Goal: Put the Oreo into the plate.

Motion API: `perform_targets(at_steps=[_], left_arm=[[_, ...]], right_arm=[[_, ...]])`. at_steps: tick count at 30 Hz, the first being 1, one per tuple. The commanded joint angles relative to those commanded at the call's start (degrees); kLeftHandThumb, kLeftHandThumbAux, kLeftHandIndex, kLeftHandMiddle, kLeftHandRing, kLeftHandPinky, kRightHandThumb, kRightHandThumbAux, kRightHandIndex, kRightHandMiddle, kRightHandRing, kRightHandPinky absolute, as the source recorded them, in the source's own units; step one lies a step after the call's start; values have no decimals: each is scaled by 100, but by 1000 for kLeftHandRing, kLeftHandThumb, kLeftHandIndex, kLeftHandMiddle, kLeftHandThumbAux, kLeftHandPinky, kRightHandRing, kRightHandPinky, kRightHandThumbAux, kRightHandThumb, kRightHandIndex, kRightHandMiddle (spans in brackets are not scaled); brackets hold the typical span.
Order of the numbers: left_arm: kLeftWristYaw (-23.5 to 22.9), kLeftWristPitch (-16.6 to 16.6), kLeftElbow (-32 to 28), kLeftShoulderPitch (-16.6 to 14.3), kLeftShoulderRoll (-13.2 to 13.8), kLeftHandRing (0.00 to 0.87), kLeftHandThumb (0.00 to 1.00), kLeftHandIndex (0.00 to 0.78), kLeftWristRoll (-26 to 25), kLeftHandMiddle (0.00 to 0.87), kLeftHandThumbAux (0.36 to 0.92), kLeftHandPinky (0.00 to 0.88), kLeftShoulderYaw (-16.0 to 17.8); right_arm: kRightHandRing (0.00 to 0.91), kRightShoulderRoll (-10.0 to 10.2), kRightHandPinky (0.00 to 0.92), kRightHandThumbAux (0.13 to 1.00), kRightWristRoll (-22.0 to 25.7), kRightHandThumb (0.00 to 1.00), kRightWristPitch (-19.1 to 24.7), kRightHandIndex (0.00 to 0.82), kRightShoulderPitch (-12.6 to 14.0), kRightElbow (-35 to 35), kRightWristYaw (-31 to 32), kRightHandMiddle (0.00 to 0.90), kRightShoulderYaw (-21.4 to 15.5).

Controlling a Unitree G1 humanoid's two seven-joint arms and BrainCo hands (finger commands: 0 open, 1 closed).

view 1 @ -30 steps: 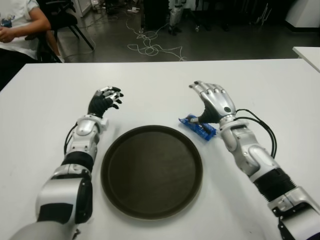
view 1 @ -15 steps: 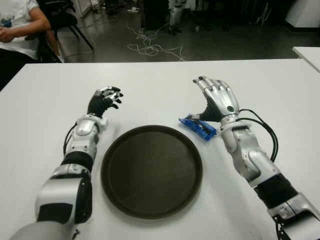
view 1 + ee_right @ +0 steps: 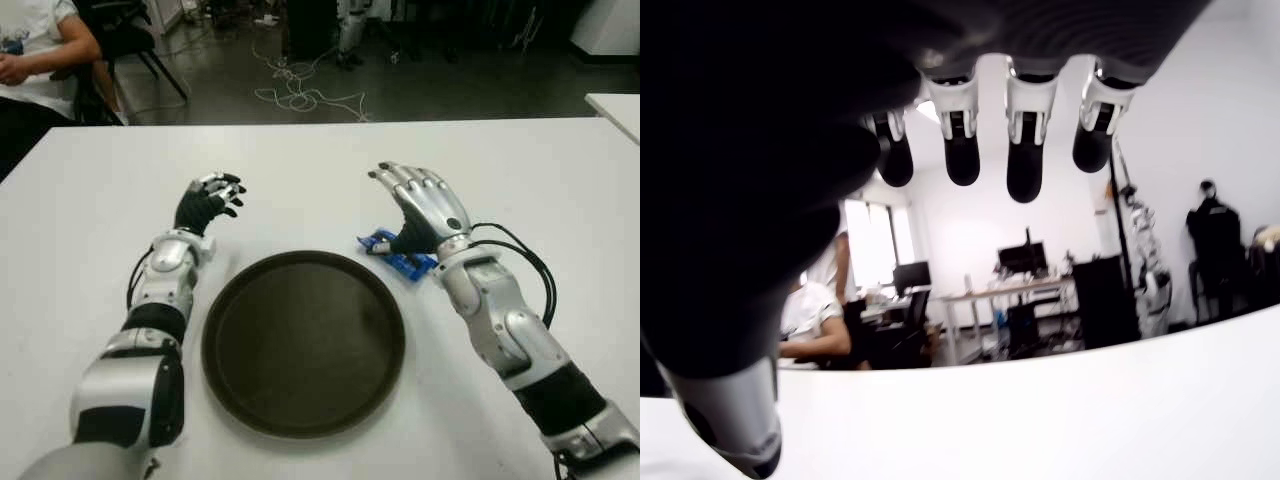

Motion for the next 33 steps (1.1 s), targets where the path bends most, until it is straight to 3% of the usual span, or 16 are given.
perform_targets(at_steps=[16, 33], left_arm=[[-4, -11, -73, 22, -20, 514, 834, 419, 2, 467, 672, 570, -25], [-13, 1, -80, 30, 17, 513, 834, 419, 32, 467, 672, 570, -65]], right_arm=[[117, 64, 100, 727, 103, 0, -255, 71, -8, 222, 119, 114, -21], [121, 200, 109, 731, 48, 0, -168, 81, -20, 338, 236, 116, 16]])
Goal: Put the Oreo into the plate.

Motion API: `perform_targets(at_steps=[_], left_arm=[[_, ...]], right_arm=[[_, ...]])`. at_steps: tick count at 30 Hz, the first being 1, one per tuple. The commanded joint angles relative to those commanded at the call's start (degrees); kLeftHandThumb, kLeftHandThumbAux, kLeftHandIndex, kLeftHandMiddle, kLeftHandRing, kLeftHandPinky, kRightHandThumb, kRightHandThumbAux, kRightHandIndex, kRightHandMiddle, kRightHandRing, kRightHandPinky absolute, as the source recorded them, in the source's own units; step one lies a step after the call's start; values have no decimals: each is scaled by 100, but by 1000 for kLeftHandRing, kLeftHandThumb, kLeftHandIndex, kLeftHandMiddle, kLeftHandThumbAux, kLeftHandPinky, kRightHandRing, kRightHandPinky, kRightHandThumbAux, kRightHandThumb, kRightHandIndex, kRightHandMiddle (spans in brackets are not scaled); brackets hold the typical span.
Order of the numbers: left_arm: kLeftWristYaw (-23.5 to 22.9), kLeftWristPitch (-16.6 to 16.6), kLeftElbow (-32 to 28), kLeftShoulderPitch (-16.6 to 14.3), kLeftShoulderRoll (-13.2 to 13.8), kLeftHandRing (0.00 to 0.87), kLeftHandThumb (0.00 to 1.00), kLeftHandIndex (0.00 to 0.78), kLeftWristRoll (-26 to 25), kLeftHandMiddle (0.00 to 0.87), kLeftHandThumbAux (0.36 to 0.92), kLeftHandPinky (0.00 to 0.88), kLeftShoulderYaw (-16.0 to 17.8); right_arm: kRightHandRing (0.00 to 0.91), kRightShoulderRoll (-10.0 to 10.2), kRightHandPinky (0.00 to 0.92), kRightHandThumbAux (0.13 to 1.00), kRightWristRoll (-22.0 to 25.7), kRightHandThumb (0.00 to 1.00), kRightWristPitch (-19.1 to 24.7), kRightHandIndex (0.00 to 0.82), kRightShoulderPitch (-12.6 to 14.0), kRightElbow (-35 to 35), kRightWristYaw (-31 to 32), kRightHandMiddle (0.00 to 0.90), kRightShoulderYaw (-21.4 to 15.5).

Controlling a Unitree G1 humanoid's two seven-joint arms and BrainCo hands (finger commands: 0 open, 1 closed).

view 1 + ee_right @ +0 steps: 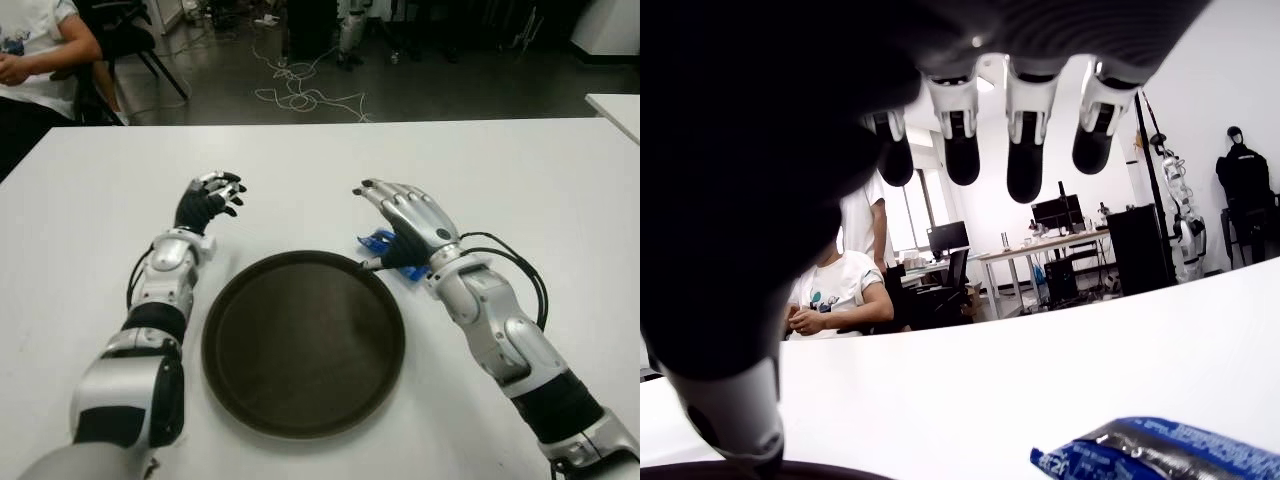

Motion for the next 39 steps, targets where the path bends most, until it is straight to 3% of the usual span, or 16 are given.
perform_targets(at_steps=[9, 18, 30, 39], left_arm=[[-6, -51, 0, 6, 7, 512, 834, 418, 2, 466, 673, 576, 1], [2, 25, -16, -3, 19, 506, 834, 419, 4, 466, 673, 561, -2], [-11, 42, -15, 8, 27, 511, 834, 418, -20, 467, 672, 561, 23], [-34, 15, -18, 17, 11, 518, 835, 419, -62, 467, 672, 581, 57]], right_arm=[[131, -2, 128, 727, -104, 0, -43, 81, -61, 148, -75, 120, 28], [121, 123, 109, 715, -145, 0, 276, 73, -142, 289, -90, 110, -31], [130, 149, 139, 718, -99, 0, 359, 84, -251, 513, -369, 116, -123], [112, 150, 108, 716, -150, 0, 556, 80, -345, 600, -401, 108, -139]])
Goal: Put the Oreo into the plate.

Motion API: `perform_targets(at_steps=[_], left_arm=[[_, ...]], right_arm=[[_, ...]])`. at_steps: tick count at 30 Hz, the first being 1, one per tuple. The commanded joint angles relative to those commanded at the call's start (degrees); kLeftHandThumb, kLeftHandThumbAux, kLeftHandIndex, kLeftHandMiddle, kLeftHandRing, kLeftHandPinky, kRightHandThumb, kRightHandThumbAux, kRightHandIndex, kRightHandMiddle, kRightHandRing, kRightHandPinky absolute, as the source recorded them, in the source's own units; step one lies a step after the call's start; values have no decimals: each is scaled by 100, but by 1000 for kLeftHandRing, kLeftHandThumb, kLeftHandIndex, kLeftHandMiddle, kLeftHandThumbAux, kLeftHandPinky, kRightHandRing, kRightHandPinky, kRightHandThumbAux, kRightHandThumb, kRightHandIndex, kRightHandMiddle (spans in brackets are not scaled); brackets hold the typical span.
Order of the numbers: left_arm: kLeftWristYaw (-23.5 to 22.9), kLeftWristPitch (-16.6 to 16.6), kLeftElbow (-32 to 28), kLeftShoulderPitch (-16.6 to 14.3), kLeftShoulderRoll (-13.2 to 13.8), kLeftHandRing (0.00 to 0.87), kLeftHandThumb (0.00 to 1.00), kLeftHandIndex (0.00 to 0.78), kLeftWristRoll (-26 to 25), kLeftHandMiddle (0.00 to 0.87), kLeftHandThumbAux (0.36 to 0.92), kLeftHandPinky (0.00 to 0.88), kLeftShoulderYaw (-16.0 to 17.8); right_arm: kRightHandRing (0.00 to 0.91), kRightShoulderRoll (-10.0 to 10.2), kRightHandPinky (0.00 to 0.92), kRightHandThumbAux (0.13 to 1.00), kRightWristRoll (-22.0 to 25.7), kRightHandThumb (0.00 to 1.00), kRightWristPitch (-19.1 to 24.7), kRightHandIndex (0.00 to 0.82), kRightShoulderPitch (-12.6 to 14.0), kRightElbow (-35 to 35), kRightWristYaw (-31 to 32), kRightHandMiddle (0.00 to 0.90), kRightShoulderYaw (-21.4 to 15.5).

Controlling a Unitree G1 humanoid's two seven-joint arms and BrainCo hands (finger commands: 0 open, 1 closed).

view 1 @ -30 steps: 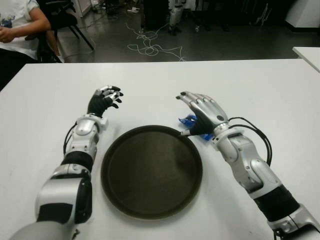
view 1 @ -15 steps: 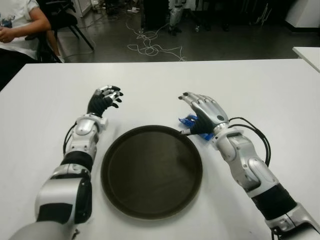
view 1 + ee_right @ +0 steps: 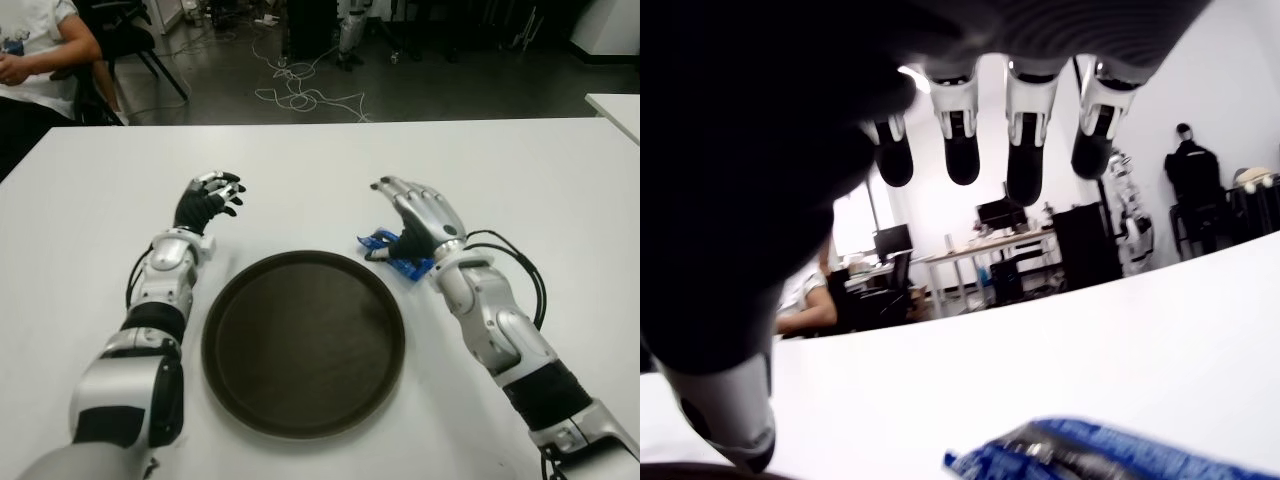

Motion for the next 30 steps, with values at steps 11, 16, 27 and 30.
perform_targets(at_steps=[11, 16, 27, 30], left_arm=[[28, 30, 38, -33, 24, 524, 835, 419, 61, 469, 672, 585, -40], [-14, 22, 13, -14, 28, 520, 834, 419, 47, 469, 672, 570, -36], [9, 5, 3, -6, 15, 518, 835, 419, 30, 468, 672, 577, -21], [7, 10, -3, -9, 16, 521, 835, 419, 29, 468, 672, 578, -20]], right_arm=[[101, -11, 88, 706, 6, 0, 120, 80, -64, 49, -11, 104, 3], [94, -9, 85, 708, 20, 0, 140, 78, -86, 94, -25, 99, -6], [103, -53, 105, 716, 28, 0, 89, 80, -171, 264, -102, 98, -9], [102, -56, 102, 721, 19, 0, 84, 80, -179, 291, -136, 96, -8]])
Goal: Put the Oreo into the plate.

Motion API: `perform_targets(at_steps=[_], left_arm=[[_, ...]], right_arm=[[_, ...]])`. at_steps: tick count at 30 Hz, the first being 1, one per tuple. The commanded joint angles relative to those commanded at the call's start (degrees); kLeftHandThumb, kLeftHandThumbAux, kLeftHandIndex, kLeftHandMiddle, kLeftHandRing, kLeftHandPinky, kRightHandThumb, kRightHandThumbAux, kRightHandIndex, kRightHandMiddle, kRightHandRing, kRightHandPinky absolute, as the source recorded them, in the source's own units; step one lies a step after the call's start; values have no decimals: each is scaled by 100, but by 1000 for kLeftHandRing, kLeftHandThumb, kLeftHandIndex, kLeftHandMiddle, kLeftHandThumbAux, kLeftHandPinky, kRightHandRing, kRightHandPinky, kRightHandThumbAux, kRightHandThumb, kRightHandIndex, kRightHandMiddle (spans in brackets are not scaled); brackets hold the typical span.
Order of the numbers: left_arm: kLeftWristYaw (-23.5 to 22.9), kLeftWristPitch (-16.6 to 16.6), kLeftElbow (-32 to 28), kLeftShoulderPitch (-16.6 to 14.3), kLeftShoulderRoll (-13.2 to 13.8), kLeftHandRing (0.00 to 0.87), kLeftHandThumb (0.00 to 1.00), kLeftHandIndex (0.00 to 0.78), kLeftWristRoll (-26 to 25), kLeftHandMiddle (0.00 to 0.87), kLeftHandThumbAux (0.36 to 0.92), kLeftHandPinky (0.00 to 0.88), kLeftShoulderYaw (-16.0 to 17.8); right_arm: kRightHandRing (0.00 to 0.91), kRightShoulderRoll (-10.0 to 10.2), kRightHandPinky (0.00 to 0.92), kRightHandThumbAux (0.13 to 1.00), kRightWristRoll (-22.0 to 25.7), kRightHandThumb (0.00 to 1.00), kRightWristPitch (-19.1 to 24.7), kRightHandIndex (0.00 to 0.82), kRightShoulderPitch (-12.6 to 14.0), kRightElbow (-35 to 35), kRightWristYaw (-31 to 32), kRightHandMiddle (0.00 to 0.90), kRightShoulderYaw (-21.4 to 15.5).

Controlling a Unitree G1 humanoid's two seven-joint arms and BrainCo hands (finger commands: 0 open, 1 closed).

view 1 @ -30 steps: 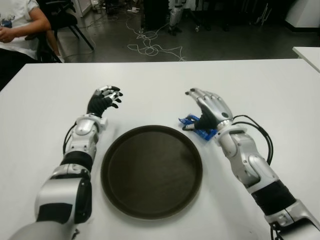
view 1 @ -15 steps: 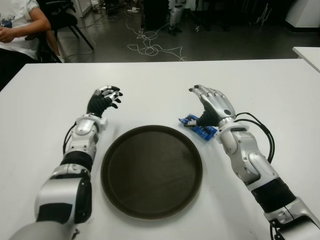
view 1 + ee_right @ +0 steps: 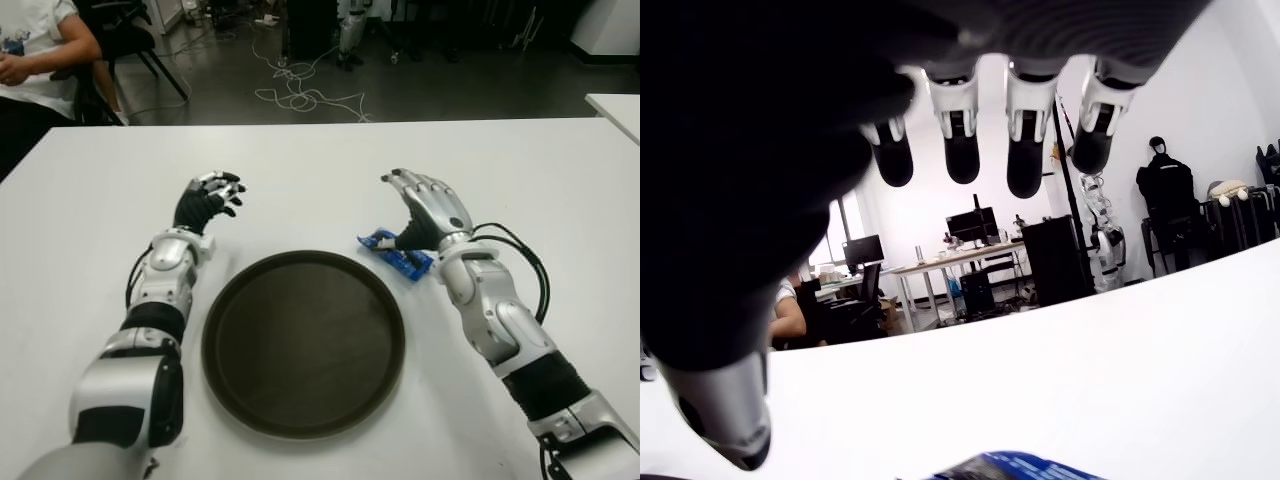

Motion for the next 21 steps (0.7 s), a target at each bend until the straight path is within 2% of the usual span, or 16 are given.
perform_targets(at_steps=[12, 21], left_arm=[[-7, -34, 16, 8, 16, 511, 834, 418, 26, 467, 673, 563, -20], [-43, -63, -35, 34, 27, 509, 833, 418, 28, 465, 673, 558, -35]], right_arm=[[101, 5, 93, 739, 85, 0, -133, 84, -107, 318, -114, 100, -8], [124, 9, 125, 747, 136, 0, -248, 92, -216, 699, -216, 114, -26]])
